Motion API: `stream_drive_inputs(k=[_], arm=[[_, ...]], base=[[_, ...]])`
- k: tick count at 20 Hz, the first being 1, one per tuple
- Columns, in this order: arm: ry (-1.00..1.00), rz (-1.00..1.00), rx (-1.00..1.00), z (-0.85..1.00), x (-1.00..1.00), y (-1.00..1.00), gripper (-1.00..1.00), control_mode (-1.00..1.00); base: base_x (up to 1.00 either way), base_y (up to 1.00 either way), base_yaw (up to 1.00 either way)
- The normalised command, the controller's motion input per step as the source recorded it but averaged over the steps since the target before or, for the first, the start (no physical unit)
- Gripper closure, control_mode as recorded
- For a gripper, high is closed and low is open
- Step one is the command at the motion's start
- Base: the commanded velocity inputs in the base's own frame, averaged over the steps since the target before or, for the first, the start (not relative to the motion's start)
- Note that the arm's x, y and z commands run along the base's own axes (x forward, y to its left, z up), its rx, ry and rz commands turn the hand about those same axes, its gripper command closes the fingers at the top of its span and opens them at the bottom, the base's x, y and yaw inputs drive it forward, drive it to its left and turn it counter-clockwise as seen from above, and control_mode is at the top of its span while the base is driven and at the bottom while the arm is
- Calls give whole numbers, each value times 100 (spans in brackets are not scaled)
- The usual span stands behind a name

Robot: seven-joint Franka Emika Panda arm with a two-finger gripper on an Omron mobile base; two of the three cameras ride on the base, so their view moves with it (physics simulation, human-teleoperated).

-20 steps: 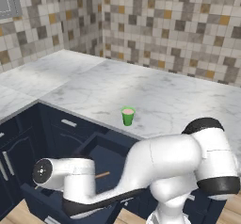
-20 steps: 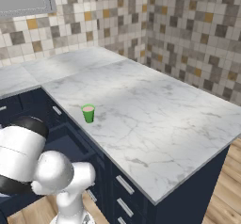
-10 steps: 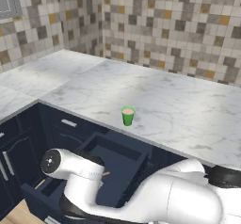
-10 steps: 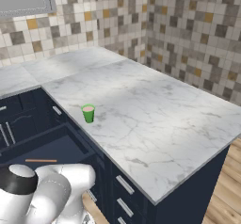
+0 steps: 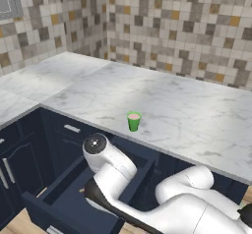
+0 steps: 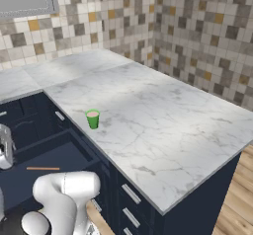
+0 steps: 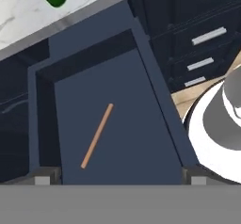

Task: Pick up the straw from the left drawer and put it inside the smoothie cup.

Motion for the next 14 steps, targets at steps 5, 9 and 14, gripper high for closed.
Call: stream_drive_inputs(k=[5,9,14], arm=[[21,-7,3,0,0,-10,-100,-100],[23,-16,0,0,7,0,-100,-100],[16,-18,0,0,3,0,-100,-100]], base=[[0,0,0],[0,0,0],[0,0,0]])
